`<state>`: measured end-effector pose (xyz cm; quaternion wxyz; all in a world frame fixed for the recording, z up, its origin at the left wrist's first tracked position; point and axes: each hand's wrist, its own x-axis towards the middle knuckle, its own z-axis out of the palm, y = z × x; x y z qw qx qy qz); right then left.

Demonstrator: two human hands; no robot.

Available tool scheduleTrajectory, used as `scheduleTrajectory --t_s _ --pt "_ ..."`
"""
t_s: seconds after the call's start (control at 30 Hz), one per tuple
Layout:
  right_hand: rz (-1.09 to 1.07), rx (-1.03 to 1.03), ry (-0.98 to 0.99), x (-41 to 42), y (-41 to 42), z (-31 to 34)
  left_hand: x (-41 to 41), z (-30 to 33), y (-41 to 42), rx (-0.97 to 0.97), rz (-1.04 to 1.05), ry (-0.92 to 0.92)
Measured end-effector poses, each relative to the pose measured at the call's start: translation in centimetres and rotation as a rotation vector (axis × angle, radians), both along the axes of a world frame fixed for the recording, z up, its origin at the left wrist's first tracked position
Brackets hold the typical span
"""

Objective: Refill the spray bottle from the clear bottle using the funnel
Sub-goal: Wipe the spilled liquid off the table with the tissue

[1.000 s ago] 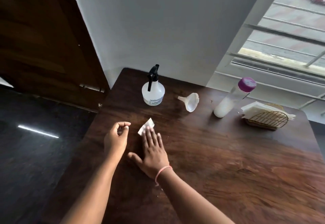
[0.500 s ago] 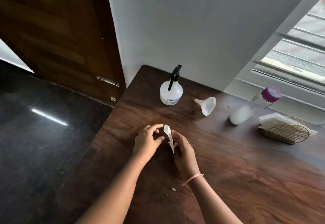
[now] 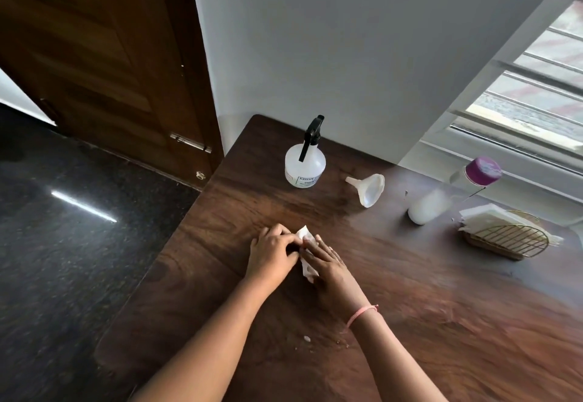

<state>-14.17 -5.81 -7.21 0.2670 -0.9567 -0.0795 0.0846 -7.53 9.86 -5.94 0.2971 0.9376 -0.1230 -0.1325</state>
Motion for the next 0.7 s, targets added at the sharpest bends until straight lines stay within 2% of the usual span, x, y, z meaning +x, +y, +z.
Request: scheduleTrajectory --t_s 0.07,0.23,0.33,0.43,0.5,0.53,0.7 --pt "-0.096 0.015 -0.044 0.0 0.2 -0.1 0.2 0.0 0.4 -0.042 0.025 0.018" --pt "-0.321 -0.061 -0.239 1.2 -0.5 0.5 1.2 0.0 3.2 -0.185 0.238 -0.017" --pt "-0.614 -0.048 -0.239 2.6 -2.6 0.8 1.9 0.2 5.4 -0.244 0.333 -0.045" --pt "-0.737 -0.075 -0.167 4.5 -2.5 0.6 2.7 0.3 7.2 -0.281 0.408 -0.086" --pt "-0.692 -0.099 -0.098 5.8 0.4 0.1 3.2 0.2 8.1 -0.297 0.453 -0.116" --pt "-0.599 -0.124 -0.096 6.2 2.5 -0.1 3.4 0.2 8.5 -0.303 0.477 -0.126" --pt "0.06 -0.173 -0.056 4.9 13.7 -0.9 3.7 0.4 9.6 -0.332 0.532 -0.165"
